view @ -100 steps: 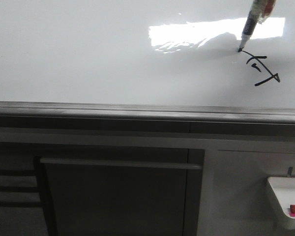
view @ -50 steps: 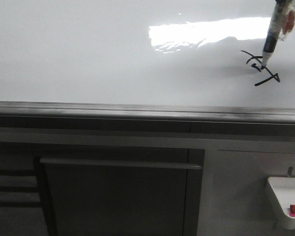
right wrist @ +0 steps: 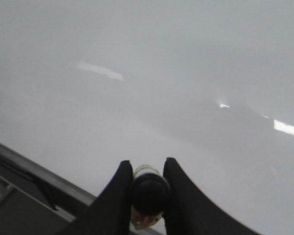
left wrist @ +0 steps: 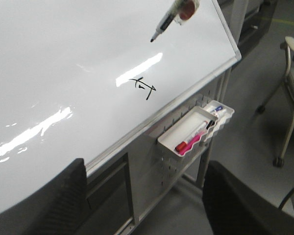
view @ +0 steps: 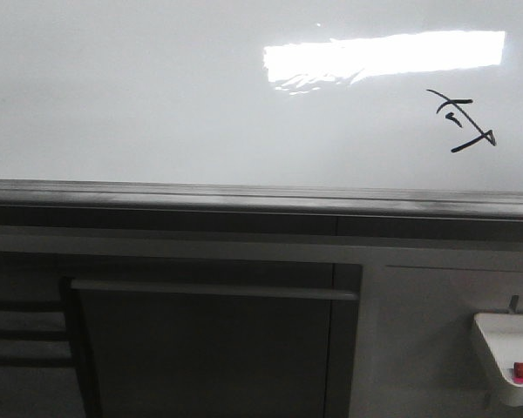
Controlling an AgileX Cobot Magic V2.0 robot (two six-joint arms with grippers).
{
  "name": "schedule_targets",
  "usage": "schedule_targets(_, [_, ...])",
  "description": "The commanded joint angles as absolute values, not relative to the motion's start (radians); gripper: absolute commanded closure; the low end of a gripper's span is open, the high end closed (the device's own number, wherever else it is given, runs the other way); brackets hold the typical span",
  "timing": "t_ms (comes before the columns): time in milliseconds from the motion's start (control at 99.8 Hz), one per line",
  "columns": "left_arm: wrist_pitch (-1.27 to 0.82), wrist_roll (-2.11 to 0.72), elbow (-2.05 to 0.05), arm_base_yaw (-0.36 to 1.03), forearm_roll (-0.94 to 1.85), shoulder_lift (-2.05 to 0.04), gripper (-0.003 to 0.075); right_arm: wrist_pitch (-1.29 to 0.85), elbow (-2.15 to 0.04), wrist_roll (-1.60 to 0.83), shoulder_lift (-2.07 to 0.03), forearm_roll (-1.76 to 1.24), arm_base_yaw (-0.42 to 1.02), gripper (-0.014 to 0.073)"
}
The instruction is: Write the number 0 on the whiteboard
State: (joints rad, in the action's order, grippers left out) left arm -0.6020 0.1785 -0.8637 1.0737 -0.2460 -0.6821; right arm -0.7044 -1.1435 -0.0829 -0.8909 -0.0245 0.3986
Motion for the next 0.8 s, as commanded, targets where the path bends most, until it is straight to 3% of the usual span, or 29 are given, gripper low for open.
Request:
schedule_targets(0, [-0.618,0.014,-0.983,1.1,-0.16,-0.789,0.0258,-0.709,-1.205,-0.182,-0.859,-0.12,0.435,0.0535])
schedule_targets(200, [-0.805,-0.225,-1.201,1.153,-0.112,-0.984,0.0258,-0.888,-1.298,-0.309,-0.858,-0.231,0.528,0.0535])
schedule_targets(441, [-0.861,-0.388,-1.391,1.159,0.019,-1.044,0.0258,-1.066,-1.354,-0.531,-0.858,-0.411,0.598,0.0535])
schedule_targets(611, [-1.016,-0.434,-1.459,1.159,0.101,-1.102,0.0258,-1.091,-1.387,-0.625,-0.889,-0.56,0.606,0.0535])
schedule_targets(791, [-1.02,-0.456,-1.46,1.159,0.168,-1.121,0.0258,-1.145,-1.442,-0.706,-0.94,-0.694,0.606,0.0535])
